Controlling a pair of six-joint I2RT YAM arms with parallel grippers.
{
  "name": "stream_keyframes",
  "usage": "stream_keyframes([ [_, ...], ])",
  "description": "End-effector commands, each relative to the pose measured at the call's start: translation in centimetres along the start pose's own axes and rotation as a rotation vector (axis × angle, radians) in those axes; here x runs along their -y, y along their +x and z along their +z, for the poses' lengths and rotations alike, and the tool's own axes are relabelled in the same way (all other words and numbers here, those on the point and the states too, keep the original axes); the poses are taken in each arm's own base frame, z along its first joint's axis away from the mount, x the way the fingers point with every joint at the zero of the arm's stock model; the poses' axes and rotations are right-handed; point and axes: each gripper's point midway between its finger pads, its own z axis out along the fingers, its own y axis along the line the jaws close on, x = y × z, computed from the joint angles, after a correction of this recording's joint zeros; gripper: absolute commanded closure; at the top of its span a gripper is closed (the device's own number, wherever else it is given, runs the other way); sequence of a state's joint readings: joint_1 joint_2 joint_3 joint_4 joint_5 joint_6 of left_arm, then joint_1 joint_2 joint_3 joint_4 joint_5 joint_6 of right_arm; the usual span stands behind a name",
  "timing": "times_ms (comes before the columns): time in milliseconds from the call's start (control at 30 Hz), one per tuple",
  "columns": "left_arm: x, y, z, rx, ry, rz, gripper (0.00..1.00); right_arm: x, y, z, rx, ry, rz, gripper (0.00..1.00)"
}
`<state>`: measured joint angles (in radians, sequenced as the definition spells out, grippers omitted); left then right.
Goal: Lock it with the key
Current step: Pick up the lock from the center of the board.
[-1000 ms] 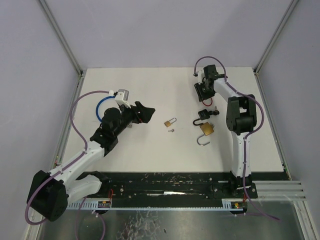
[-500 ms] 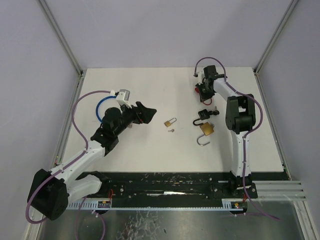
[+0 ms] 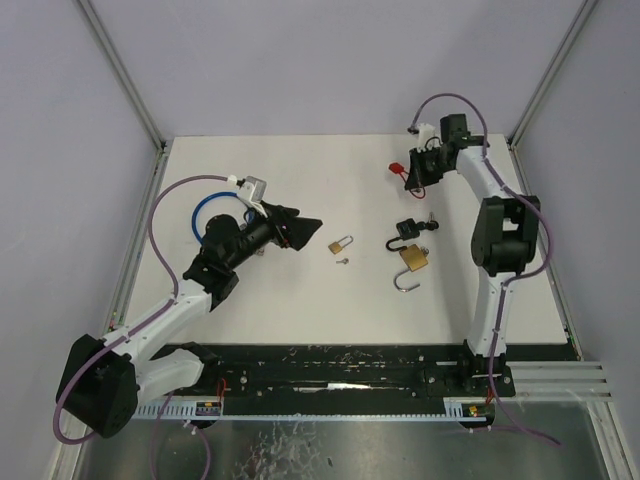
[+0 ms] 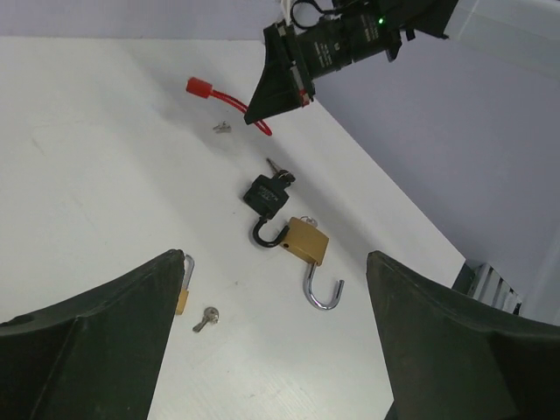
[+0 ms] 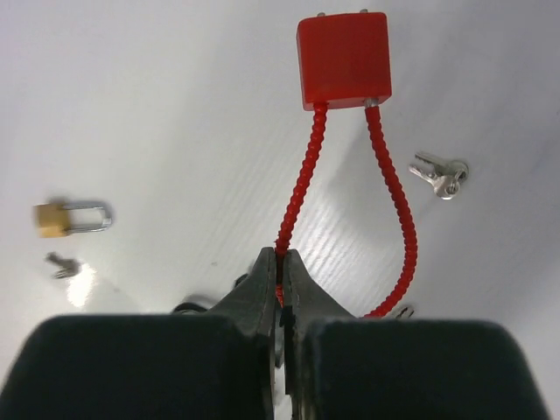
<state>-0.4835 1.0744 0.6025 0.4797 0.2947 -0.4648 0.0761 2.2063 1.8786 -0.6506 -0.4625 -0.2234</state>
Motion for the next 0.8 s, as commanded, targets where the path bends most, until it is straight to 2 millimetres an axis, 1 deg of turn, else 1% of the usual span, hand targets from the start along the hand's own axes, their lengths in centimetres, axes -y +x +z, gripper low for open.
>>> stream_keyframes([
  [0, 2.6, -2.7, -0.1, 0.090, 0.131, 0.147, 0.17, -6.3, -5.1, -8.0, 0.210, -0.200, -0.101, 1.00],
  [133, 2.9, -3.1, 0.2, 0.079, 0.149, 0.217, 0.17, -9.2, -4.9, -10.6, 0.242, -0.305, -0.105, 1.00],
  [167, 3.0, -3.3, 0.4, 0.073, 0.151, 0.228, 0.17, -10.3, -4.8, -11.5, 0.256, -0.349, -0.109, 1.00],
  [200, 3.0, -3.4, 0.6, 0.070, 0.153, 0.235, 0.17, -10.8, -4.5, -11.8, 0.258, -0.374, -0.107, 1.00],
  [267, 3.0, -3.5, 1.0, 0.061, 0.156, 0.238, 0.17, -12.5, -4.2, -13.1, 0.278, -0.439, -0.124, 1.00],
  [467, 3.6, -4.1, 1.9, 0.080, 0.185, 0.180, 0.18, -16.3, -2.0, -15.9, 0.304, -0.623, -0.250, 1.00],
  [533, 4.2, -4.7, 1.8, 0.097, 0.208, 0.190, 0.18, -17.0, -1.3, -16.6, 0.305, -0.657, -0.297, 1.00],
  [633, 4.6, -5.0, 1.9, 0.092, 0.224, 0.228, 0.18, -17.3, 0.0, -17.1, 0.295, -0.660, -0.404, 1.00],
  [700, 4.8, -4.9, 2.0, 0.072, 0.229, 0.272, 0.18, -17.5, 1.1, -17.4, 0.287, -0.669, -0.502, 1.00],
  [767, 4.8, -4.3, 2.3, 0.037, 0.224, 0.328, 0.18, -17.7, 2.3, -17.7, 0.291, -0.683, -0.625, 1.00],
])
